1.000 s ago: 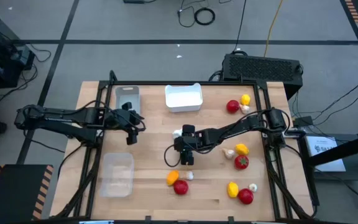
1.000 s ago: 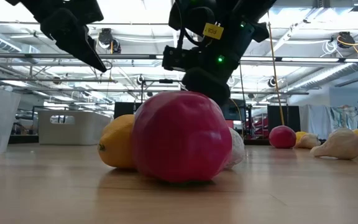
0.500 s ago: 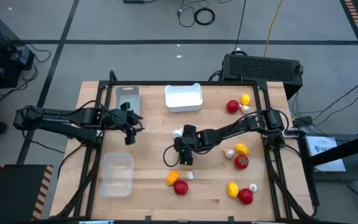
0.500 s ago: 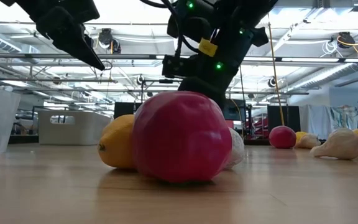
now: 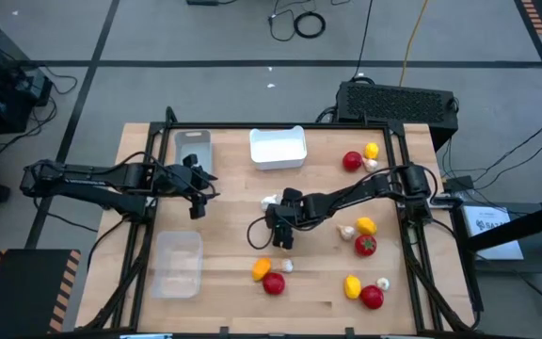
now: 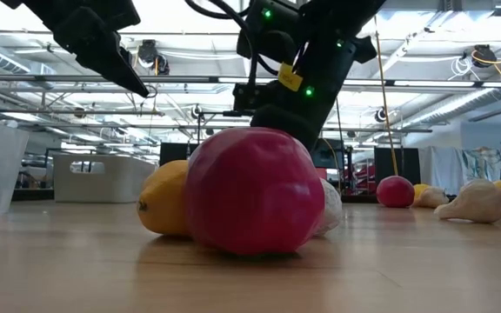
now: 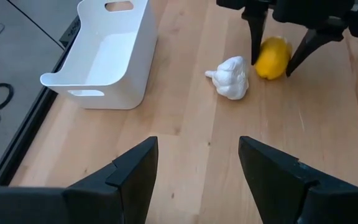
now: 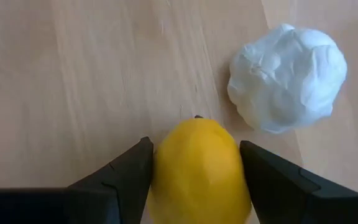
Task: Sort produce into baskets
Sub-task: Put the lemon into the white bin
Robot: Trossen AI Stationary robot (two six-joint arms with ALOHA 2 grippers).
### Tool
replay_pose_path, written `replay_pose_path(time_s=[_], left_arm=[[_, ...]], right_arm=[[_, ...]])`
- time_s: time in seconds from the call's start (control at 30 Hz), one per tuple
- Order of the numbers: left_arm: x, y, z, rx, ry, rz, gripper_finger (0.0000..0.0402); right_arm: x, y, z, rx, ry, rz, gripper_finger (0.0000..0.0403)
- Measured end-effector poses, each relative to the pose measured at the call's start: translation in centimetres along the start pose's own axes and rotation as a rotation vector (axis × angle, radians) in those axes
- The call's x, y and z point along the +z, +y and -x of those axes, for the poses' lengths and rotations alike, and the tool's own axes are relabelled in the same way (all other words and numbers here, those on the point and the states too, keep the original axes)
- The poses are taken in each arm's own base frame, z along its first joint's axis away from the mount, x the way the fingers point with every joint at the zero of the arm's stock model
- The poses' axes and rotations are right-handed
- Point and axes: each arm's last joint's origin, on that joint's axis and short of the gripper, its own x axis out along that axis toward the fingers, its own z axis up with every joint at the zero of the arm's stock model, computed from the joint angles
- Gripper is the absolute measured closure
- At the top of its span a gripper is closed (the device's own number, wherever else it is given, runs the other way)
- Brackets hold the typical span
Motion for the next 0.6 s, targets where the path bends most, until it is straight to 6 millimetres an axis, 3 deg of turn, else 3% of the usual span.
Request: replay_pose_path(time_s=[0.33, 0.6], left_arm=[[0.0, 0.0, 0.0, 0.0, 0.0, 0.0, 0.0169], [0.0, 0.1, 0.0, 0.035, 0.001, -0.001, 0.0169]], right_arm=[[-0.2, 0.0, -0.3, 0.017, 0.013, -0.006, 0.0121], [-0.5, -1.0, 0.6, 0.04, 0.084, -0.04, 0.0165]])
